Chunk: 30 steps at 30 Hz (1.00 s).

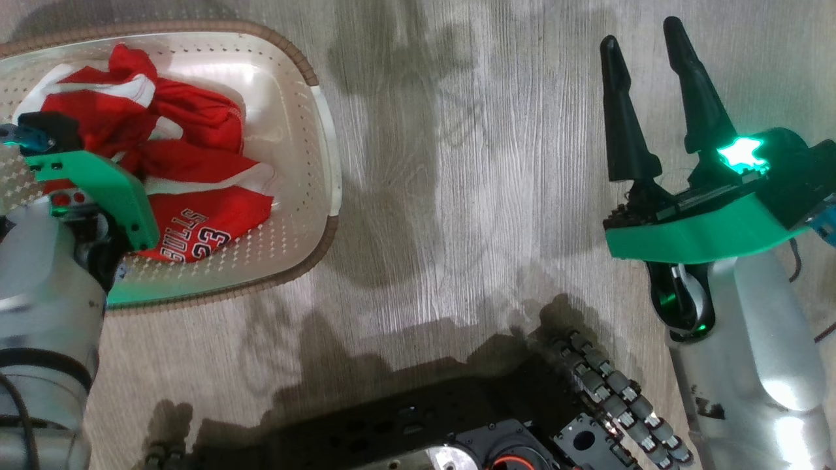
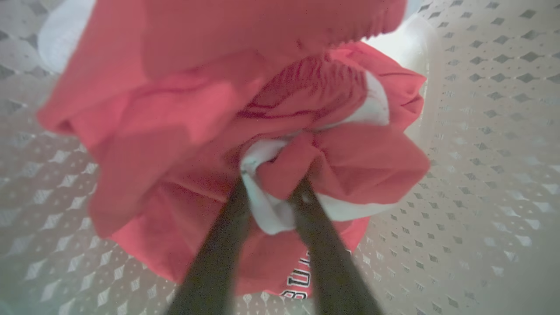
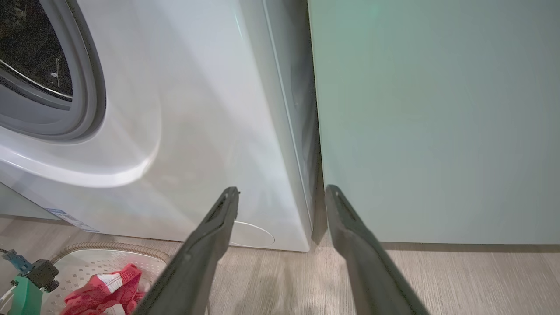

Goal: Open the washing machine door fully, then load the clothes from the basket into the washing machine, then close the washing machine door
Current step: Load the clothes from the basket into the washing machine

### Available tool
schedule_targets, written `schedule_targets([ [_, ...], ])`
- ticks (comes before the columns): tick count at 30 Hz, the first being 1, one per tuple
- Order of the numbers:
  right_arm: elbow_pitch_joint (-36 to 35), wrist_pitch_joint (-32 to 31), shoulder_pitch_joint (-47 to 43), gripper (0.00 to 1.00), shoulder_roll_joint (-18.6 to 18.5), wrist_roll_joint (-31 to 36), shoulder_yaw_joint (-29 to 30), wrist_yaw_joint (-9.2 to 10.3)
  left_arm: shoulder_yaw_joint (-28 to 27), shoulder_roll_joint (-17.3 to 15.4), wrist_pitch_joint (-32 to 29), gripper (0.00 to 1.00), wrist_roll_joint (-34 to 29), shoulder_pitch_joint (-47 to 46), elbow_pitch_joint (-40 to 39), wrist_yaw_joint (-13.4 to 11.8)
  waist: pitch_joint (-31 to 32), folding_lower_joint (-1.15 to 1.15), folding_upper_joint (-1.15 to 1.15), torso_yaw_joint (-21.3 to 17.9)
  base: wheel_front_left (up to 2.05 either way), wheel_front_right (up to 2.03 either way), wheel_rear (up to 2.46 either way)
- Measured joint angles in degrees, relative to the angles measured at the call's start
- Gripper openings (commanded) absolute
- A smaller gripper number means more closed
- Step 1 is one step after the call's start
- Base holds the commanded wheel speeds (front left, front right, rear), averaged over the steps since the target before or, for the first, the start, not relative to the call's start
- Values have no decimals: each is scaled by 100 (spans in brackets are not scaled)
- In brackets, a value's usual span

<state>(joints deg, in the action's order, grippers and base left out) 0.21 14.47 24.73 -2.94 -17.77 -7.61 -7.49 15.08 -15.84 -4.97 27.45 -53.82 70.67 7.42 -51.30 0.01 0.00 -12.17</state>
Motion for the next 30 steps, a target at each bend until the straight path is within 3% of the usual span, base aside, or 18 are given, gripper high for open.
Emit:
schedule_targets([
  [6, 8, 0, 46, 100, 0, -56, 2, 0, 41, -15, -7, 0, 45, -24, 109, -1, 22, 0, 0, 0, 0, 0, 0],
  [11, 92, 0, 38, 100, 0, -91, 27, 0, 134, -4, 445, 0, 27, -9, 129, -2, 225, -1, 0, 63, 0, 0, 0],
  [22, 288, 1, -157, 100, -3, 115, 208, 0, 155, 314, 1518, 0, 81, 519, 27, -2, 1025, -1, 0, 431, 0, 0, 0],
  [30, 401, 1, -460, 100, -4, 257, 372, 0, 174, 411, 1876, 0, 125, 957, -623, -4, 1708, -1, 0, 747, 0, 0, 0],
])
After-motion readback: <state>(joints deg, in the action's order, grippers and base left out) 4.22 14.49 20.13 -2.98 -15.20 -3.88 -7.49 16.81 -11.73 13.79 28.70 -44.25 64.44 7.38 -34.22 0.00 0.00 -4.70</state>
